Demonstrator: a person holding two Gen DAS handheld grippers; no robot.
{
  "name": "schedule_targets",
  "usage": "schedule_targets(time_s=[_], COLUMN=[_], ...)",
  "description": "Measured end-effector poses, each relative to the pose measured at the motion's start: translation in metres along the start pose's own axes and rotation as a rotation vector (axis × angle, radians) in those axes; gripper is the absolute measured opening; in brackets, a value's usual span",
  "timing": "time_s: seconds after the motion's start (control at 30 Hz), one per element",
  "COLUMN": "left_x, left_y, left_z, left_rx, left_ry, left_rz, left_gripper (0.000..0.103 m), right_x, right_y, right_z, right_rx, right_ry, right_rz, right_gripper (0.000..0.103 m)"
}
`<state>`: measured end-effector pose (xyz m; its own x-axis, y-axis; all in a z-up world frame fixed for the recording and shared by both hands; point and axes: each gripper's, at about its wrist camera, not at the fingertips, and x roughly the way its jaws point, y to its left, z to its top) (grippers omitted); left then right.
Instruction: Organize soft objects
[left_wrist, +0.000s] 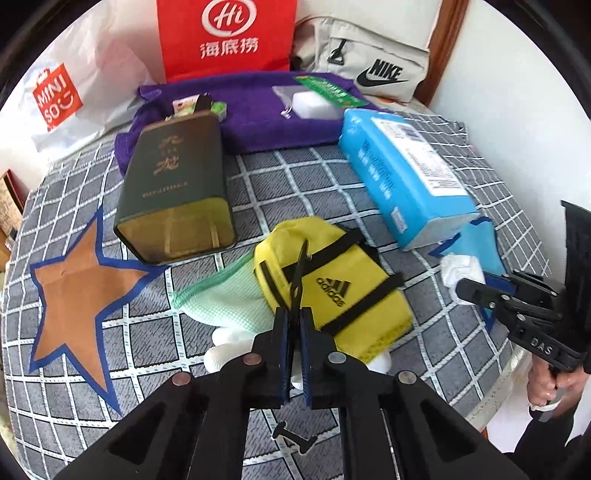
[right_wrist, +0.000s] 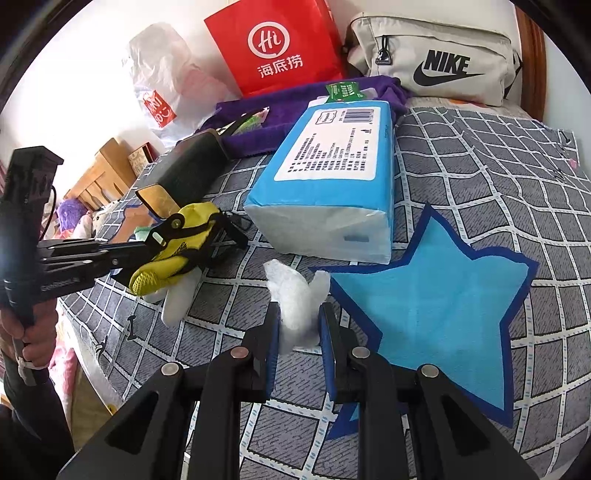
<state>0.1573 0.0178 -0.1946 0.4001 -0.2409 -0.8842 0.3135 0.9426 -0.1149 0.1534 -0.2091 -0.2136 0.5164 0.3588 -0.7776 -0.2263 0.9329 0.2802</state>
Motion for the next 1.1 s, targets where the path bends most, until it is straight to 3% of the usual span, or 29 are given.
schedule_targets(time_s=[0.17, 0.63, 1.1], left_x=[0.005, -0.026, -0.051], left_y=[0.003, 0.032, 0.066], left_z=[0.003, 0.002, 0.018], left_rx=[-0.029, -0.146, -0.255], left_ry=[-0.006, -0.089, -0.129], left_rz=[-0.004, -0.077, -0.038], left_gripper=[0.007, 0.004, 0.004], right_x=[0.009, -0.022, -0.049], right_y=[-0.004, 0.012, 0.029], right_z=[0.001, 0.017, 0.060], right_rx=[0.001, -0.049, -0.053], right_ry=[0.031, -0.027, -0.099], right_rz=[-0.032, -0.039, -0.034], right_gripper=[0.026, 0.023, 0.023])
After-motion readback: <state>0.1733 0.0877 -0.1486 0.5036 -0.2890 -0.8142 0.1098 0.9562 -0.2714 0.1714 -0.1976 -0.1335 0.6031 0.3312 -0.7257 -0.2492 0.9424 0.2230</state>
